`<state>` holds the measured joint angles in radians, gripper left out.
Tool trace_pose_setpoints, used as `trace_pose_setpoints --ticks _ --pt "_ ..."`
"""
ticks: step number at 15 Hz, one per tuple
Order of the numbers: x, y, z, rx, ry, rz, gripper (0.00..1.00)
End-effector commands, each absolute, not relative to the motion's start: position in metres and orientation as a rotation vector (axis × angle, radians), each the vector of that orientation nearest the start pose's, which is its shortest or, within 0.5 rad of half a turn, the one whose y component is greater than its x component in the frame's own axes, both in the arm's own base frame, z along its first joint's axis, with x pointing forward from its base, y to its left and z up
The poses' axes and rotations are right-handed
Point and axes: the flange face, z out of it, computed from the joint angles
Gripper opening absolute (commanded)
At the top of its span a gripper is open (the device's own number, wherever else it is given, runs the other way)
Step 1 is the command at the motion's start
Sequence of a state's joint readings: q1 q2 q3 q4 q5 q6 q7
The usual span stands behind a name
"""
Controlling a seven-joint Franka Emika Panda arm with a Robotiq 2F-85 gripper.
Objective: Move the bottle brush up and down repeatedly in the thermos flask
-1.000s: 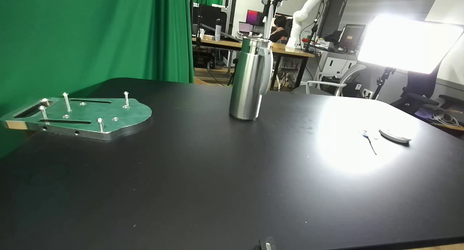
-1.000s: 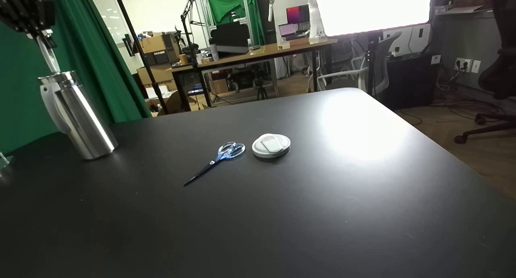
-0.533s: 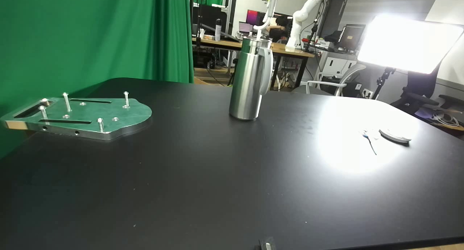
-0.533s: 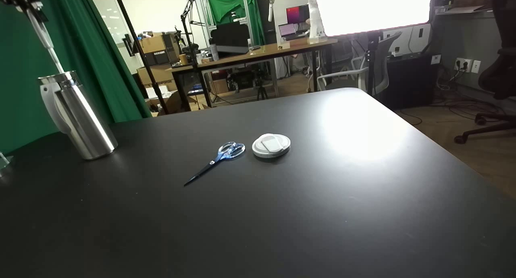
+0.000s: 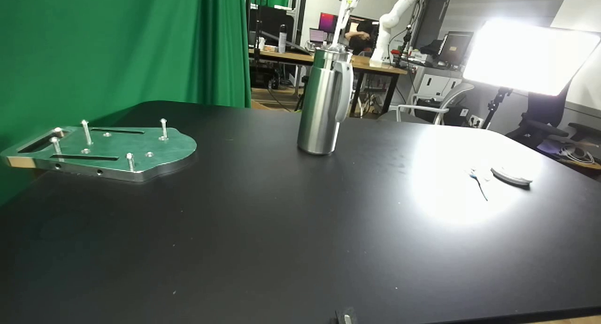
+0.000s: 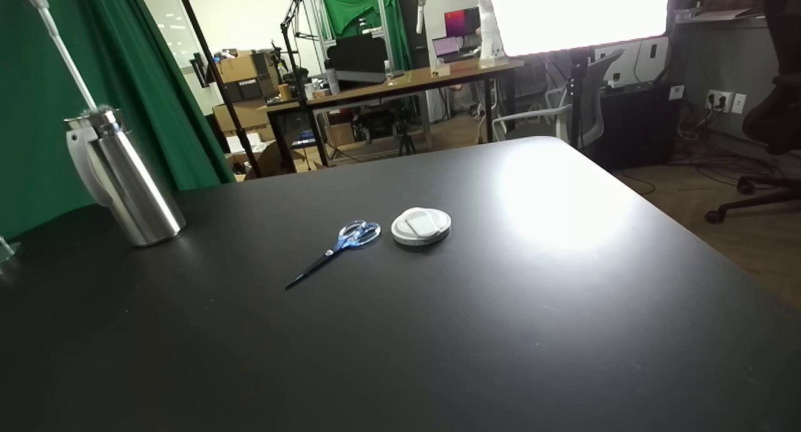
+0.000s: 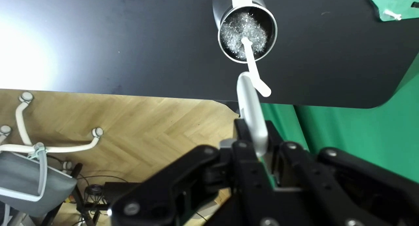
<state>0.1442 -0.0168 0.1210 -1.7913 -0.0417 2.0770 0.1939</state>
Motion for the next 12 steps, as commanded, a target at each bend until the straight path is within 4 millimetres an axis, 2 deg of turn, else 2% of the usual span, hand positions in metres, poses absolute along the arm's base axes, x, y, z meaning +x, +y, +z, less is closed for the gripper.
trace_pose_setpoints --ticks 1,3,5,12 --pt "0.559 0.147 0.608 -3.059 -0.128 -0.521 0.04" --pt "0.559 0.147 0.606 -3.059 -0.127 -0.520 0.04" --pt "0.562 0.149 0.590 -3.073 -0.130 -0.489 0.04" --pt "0.574 0.160 0.501 -3.110 -0.152 -0.300 0.04"
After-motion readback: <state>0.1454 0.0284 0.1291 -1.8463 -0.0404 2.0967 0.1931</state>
